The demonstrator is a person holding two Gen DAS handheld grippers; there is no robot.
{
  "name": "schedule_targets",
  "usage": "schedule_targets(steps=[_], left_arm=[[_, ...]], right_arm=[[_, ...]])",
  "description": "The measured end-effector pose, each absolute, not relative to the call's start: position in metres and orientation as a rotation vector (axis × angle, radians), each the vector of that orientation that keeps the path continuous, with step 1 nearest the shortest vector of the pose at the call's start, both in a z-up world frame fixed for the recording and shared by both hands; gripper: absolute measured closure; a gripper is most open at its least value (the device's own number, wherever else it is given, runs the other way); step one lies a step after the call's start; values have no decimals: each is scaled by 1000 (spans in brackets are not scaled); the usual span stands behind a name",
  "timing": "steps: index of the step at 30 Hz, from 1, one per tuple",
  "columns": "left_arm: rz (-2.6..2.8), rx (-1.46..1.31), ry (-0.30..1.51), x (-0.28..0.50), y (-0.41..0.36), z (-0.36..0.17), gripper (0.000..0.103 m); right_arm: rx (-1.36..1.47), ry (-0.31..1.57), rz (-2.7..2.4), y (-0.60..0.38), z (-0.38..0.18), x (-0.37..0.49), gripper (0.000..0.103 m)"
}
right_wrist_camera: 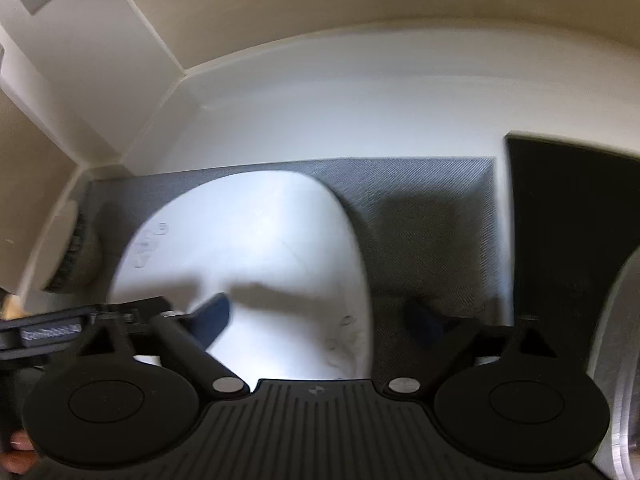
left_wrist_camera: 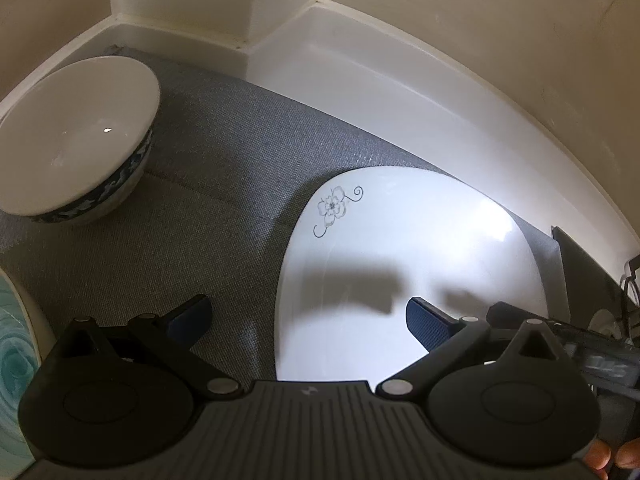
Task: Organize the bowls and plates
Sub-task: 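Close both grippers on the rim of the white floral plate, then lift the white plate and carry it over the brown plate stack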
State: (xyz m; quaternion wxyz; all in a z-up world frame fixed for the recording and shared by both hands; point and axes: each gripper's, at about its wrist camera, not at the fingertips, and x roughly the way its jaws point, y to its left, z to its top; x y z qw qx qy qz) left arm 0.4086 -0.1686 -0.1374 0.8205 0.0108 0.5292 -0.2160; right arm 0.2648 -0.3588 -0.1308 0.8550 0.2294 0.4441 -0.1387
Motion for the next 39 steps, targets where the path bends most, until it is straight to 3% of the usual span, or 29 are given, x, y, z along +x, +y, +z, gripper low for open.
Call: schedule_targets(steps=[1,2,5,6,21,39], left_arm=[[-461,4,1113,408,-166,-134,25],[-478,-16,1111,408,-164,-132,42],[-472,-53,1125,411,-160,-132,69],[-464,-39,1113,411,-159,-132,73],[-521,-77,1083,409,-139,-113,75],[-577,-32,1070,370,-124,-103,75]], right_arm=[[434,937,-319,-356,-129,265,71],[451,927,-323,-359,-129,264,71],[526,930,-339,-365,-130,263,74],[524,932,-342,-364,-130,263,74],[544,925,-350,-361,-115,248,80],[579,905,-350,-345,-101,199,80]])
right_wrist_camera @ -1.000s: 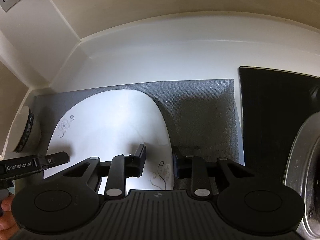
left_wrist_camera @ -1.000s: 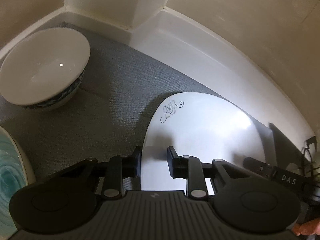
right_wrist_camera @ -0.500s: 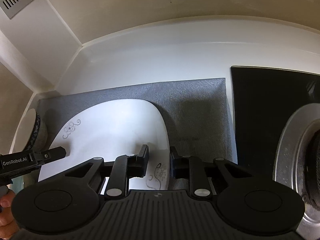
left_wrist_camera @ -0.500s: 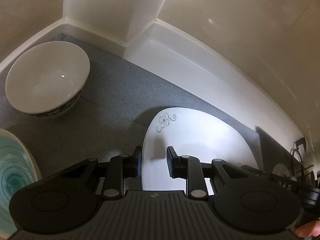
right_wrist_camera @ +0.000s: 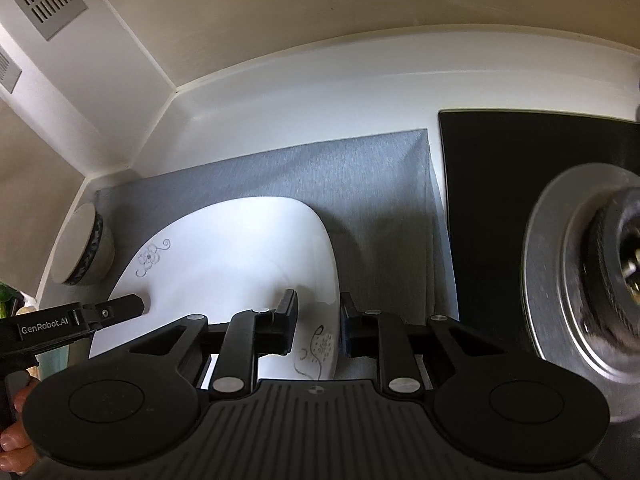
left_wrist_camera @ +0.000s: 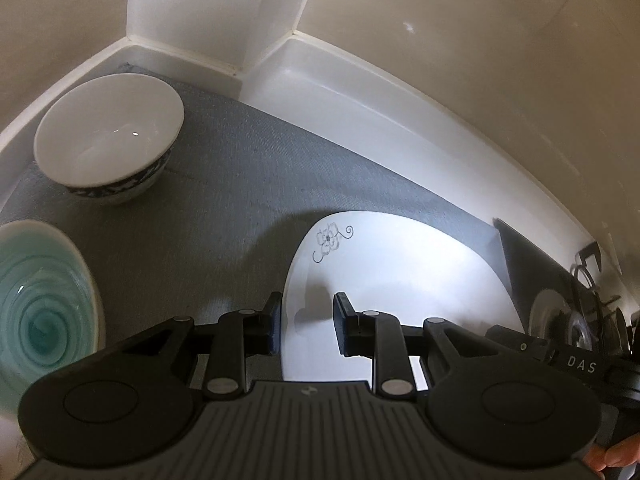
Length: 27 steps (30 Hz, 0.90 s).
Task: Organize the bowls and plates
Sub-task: 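Lift the white plate and carry it over the brown plate stack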
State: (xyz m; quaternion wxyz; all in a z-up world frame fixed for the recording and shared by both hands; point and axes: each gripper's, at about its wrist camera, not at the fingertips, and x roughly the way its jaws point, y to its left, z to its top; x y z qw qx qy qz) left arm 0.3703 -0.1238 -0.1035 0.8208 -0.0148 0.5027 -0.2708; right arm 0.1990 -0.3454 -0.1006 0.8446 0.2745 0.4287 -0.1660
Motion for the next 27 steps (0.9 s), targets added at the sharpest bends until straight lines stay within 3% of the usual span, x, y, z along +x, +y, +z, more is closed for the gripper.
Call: schedule_targets(steps=[27], left_arm=[[-650,42,1100,284,-64,-94,75]], right_arm=[[642,865,-362,-276,-84,87,79]])
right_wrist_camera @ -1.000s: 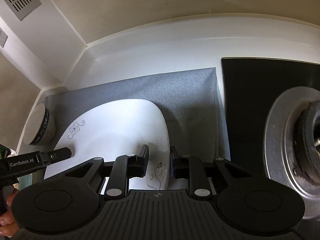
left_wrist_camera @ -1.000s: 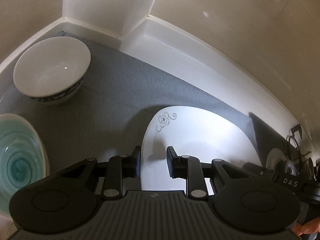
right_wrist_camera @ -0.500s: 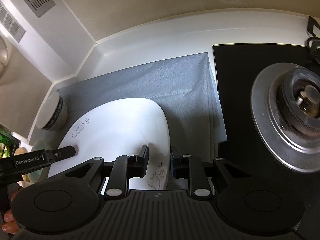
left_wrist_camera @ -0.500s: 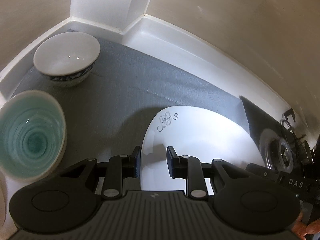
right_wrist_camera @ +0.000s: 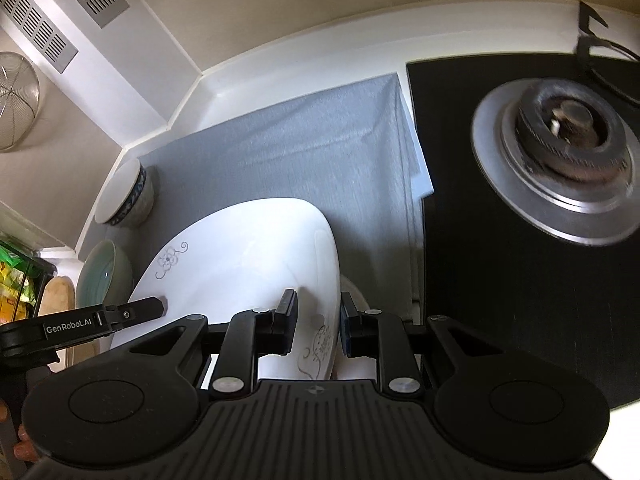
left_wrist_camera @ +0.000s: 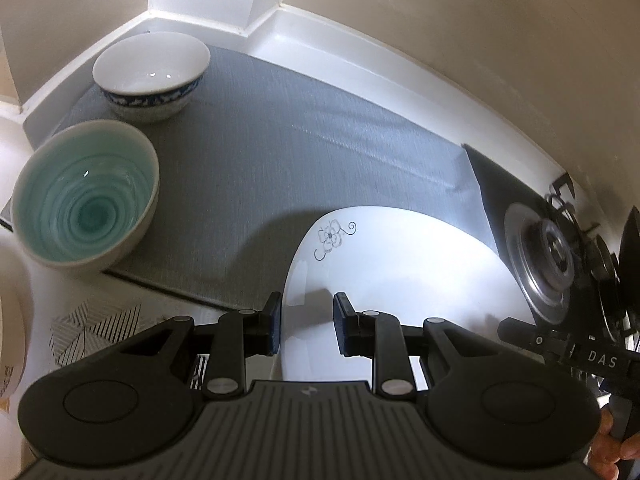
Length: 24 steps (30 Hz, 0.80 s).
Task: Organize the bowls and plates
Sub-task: 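Lift the white plate and carry it over the brown plate stack, then lower the white plate onto the stack and open both grippers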
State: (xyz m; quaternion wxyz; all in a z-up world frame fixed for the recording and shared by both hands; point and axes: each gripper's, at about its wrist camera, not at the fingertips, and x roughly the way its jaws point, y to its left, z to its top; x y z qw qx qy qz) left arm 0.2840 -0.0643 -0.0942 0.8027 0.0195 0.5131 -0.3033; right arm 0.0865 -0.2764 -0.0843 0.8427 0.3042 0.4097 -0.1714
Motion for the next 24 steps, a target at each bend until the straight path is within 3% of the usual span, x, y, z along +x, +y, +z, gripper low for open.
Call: schedule_targets(steps=[24], left_arm=[[-664,152,1076,257,-59,-107,76]], right_arm=[[665,922,-381,-256,-112,56,81]])
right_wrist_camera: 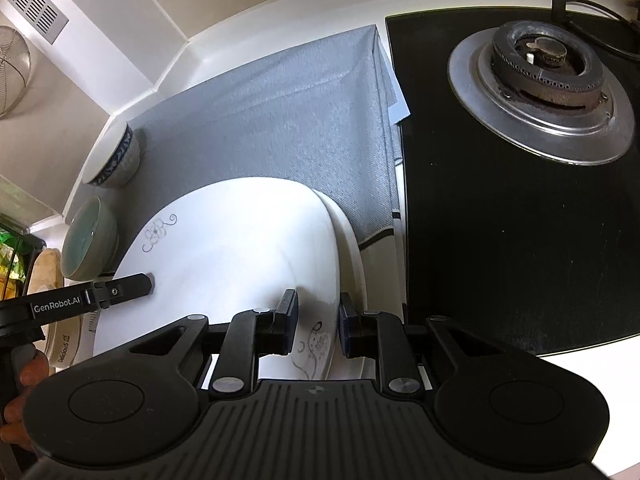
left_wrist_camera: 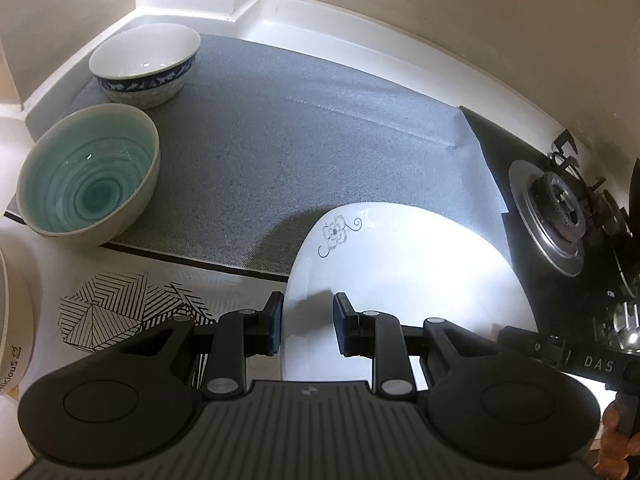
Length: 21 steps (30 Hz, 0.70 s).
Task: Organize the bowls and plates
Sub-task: 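Lower the white plate onto the stack and open both grippers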
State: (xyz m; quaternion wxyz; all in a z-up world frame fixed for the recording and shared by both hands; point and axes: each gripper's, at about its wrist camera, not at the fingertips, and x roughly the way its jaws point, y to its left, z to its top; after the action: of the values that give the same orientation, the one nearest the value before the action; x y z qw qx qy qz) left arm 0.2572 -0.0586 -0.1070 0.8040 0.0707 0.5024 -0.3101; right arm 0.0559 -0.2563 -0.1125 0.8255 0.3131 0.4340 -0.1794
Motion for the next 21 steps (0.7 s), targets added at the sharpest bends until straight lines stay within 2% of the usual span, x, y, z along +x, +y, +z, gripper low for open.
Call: schedule_targets(steps=[12,21], left_arm=[[-636,200,1067,247,-64,-115,71],[-632,250,1055,243,-77,-117,58]], right_arm=[[609,892,-404,-258,-107,52,84],[633,909,-397,-261,-106,52,84]])
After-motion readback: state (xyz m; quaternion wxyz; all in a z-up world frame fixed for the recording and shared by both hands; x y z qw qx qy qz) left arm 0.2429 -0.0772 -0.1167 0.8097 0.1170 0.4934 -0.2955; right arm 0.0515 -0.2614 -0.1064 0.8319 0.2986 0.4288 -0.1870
